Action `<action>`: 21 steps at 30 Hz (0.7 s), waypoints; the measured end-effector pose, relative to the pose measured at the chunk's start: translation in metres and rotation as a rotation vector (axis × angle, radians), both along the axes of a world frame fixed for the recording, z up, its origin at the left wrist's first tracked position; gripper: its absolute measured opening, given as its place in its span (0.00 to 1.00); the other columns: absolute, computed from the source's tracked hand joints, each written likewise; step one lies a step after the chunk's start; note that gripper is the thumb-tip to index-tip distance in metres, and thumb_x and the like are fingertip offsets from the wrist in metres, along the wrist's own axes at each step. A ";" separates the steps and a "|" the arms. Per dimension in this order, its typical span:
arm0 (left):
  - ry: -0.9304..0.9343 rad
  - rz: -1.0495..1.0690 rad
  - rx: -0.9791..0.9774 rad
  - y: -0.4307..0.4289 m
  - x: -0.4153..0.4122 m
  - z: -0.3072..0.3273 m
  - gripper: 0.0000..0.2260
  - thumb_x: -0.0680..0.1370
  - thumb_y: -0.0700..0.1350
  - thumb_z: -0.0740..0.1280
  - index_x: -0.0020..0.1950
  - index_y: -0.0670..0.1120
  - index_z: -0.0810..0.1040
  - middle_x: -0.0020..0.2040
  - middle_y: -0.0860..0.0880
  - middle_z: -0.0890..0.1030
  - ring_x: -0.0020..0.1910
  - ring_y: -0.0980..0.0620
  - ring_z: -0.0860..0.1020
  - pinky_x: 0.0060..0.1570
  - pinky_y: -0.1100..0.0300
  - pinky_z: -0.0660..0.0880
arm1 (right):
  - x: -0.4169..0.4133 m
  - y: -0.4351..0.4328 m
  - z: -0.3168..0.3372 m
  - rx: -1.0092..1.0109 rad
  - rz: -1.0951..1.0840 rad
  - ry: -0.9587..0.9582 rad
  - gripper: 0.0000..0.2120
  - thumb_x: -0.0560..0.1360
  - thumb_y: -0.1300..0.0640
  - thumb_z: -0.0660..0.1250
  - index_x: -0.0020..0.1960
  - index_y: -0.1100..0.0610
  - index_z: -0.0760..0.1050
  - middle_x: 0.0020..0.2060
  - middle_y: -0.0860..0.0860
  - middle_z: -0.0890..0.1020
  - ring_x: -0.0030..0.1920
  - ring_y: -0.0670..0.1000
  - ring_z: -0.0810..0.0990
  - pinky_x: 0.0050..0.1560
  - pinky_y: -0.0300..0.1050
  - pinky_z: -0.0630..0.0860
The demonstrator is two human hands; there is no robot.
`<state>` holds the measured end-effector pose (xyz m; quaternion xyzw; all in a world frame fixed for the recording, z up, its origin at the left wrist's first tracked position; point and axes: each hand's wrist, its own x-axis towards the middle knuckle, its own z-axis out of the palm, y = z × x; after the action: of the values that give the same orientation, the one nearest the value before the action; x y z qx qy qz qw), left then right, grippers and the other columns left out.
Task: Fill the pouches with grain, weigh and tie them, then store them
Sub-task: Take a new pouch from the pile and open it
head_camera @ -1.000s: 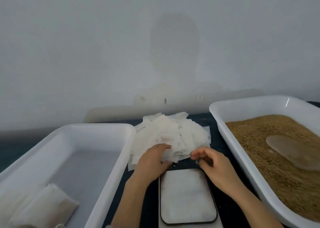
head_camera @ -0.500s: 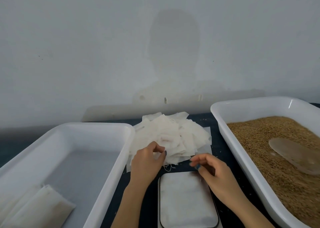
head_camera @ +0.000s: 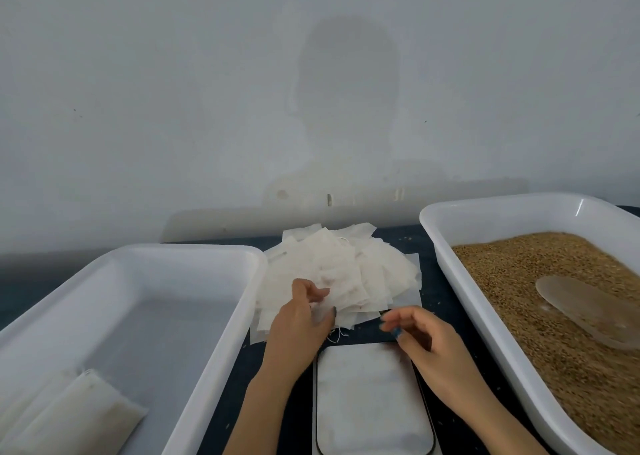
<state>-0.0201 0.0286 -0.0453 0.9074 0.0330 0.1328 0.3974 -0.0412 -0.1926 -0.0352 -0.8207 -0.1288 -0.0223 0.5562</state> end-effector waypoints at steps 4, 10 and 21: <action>-0.118 0.033 0.234 -0.001 0.002 -0.003 0.10 0.80 0.45 0.66 0.59 0.55 0.76 0.52 0.61 0.81 0.51 0.58 0.78 0.51 0.60 0.76 | 0.001 -0.001 0.001 -0.012 -0.003 -0.004 0.14 0.78 0.68 0.65 0.52 0.49 0.80 0.46 0.35 0.84 0.51 0.37 0.81 0.49 0.26 0.73; -0.134 0.116 -0.476 -0.004 -0.001 0.008 0.06 0.83 0.39 0.59 0.51 0.49 0.73 0.45 0.51 0.81 0.44 0.50 0.82 0.40 0.68 0.76 | 0.000 -0.001 0.003 -0.018 -0.010 -0.012 0.16 0.77 0.68 0.66 0.53 0.47 0.79 0.47 0.34 0.83 0.52 0.36 0.80 0.51 0.27 0.74; 0.310 -0.362 -1.165 -0.008 -0.015 0.034 0.11 0.81 0.32 0.58 0.59 0.38 0.77 0.52 0.36 0.84 0.48 0.41 0.85 0.42 0.59 0.81 | -0.005 0.002 0.014 0.191 0.055 0.020 0.21 0.74 0.43 0.62 0.66 0.43 0.73 0.55 0.36 0.83 0.57 0.37 0.80 0.52 0.30 0.76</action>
<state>-0.0352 0.0204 -0.0109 0.5420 0.0031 -0.1091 0.8333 -0.0466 -0.1901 -0.0213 -0.7604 -0.1429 -0.0110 0.6334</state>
